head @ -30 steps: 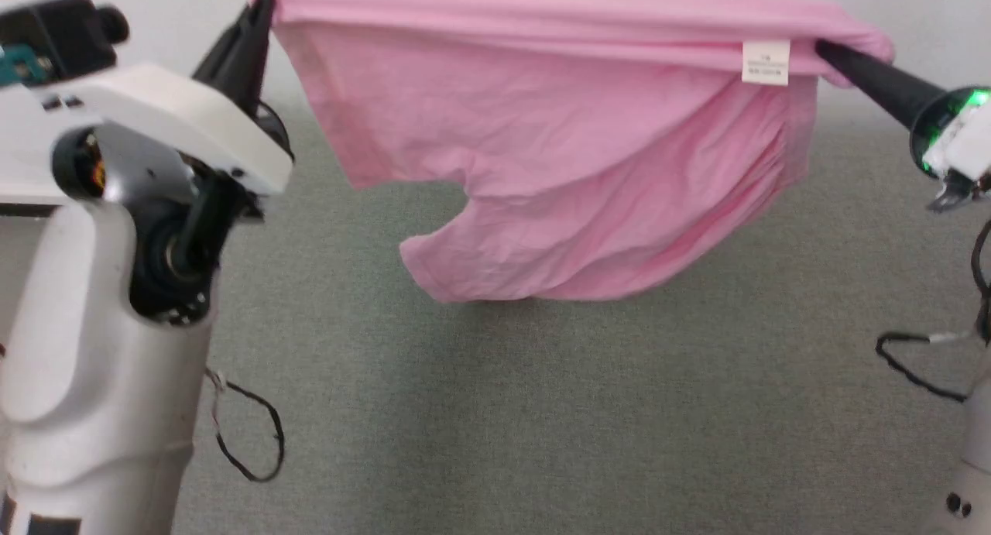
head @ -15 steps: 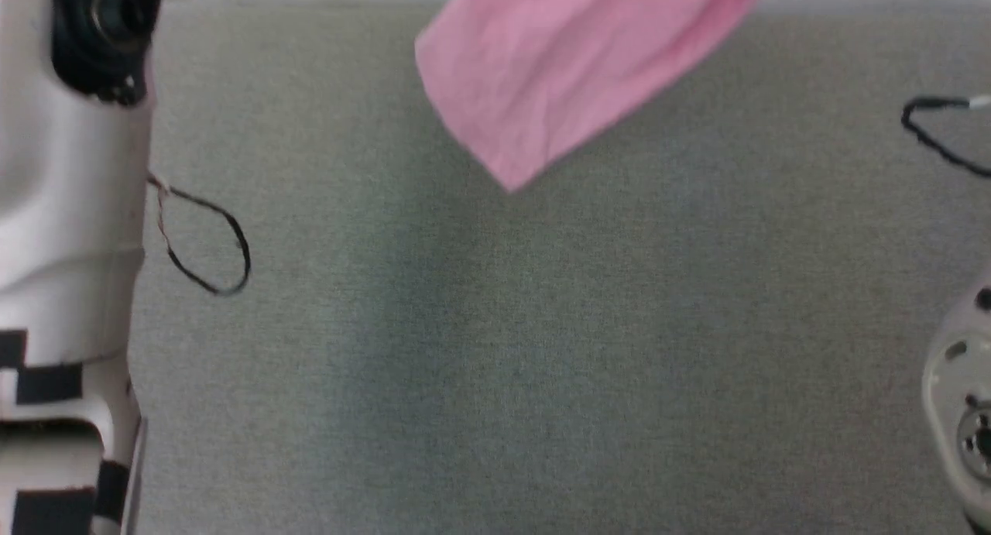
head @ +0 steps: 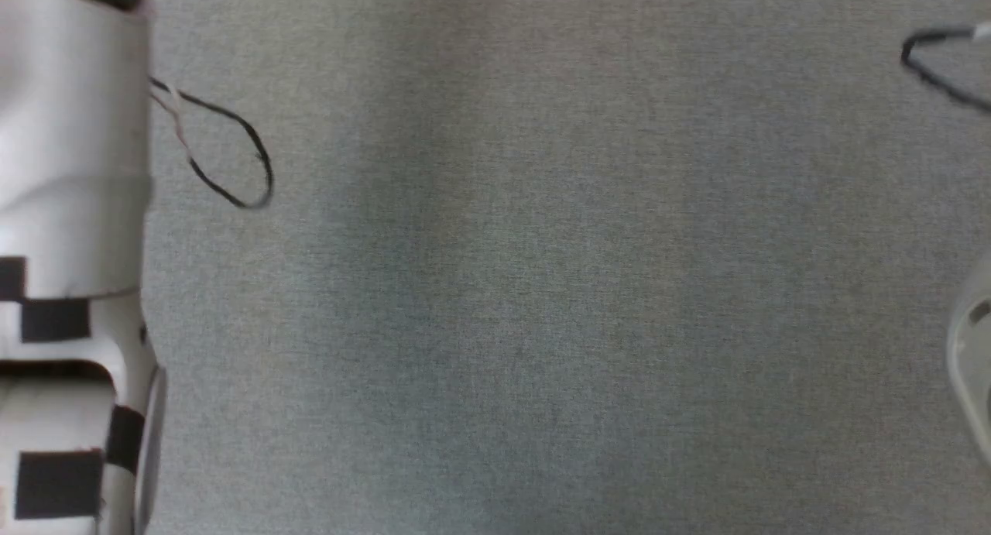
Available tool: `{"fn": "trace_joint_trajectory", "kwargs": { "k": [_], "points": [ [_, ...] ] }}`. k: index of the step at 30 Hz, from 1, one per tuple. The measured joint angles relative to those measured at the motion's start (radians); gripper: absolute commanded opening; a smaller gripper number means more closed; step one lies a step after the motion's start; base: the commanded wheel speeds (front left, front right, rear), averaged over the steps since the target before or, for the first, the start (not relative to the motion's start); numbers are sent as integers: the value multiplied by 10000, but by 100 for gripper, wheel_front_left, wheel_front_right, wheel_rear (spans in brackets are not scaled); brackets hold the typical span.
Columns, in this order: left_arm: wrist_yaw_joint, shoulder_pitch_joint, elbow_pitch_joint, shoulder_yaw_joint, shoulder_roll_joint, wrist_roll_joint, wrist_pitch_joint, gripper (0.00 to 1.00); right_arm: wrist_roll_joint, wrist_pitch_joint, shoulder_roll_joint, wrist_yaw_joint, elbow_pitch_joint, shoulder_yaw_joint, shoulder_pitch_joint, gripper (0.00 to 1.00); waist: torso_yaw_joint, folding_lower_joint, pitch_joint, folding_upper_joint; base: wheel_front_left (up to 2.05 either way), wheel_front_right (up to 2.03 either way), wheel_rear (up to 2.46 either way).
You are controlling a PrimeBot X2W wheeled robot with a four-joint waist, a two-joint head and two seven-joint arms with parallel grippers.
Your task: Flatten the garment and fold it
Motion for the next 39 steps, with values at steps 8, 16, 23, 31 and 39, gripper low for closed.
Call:
{"fn": "trace_joint_trajectory", "kwargs": {
  "k": [8, 16, 23, 31, 39],
  "points": [
    [-596, 2199, 77, -299, -263, -272, -476, 0, 1041, 629, -679, -2, -1035, 537, 3269, 0, 304, -4, -387, 0, 0, 0, 0],
    [-470, 6169, -1645, -412, -364, -859, -460, 0, 2491, 1269, -982, 0, -3624, 761, 8107, 0, 431, -7, -1628, 0, 0, 0, 0],
    [483, 10244, -3540, -487, -435, -1524, 397, 0, 1946, 1154, -1300, 10, -5202, 763, 11835, 0, 494, -10, -2818, 0, 0, 0, 0],
    [1680, 13453, -4544, -585, -84, -1768, 1480, 0, 924, 1628, -1129, 21, -5542, 1028, 14730, 0, 638, -8, -3869, 0, 0, 0, 0],
    [2410, 14907, -5402, -364, 58, -2071, 1971, 0, 688, 3469, -1049, 21, -6207, 1066, 16168, 0, 716, -7, -4500, 0, 0, 0, 0]
  ]
}}
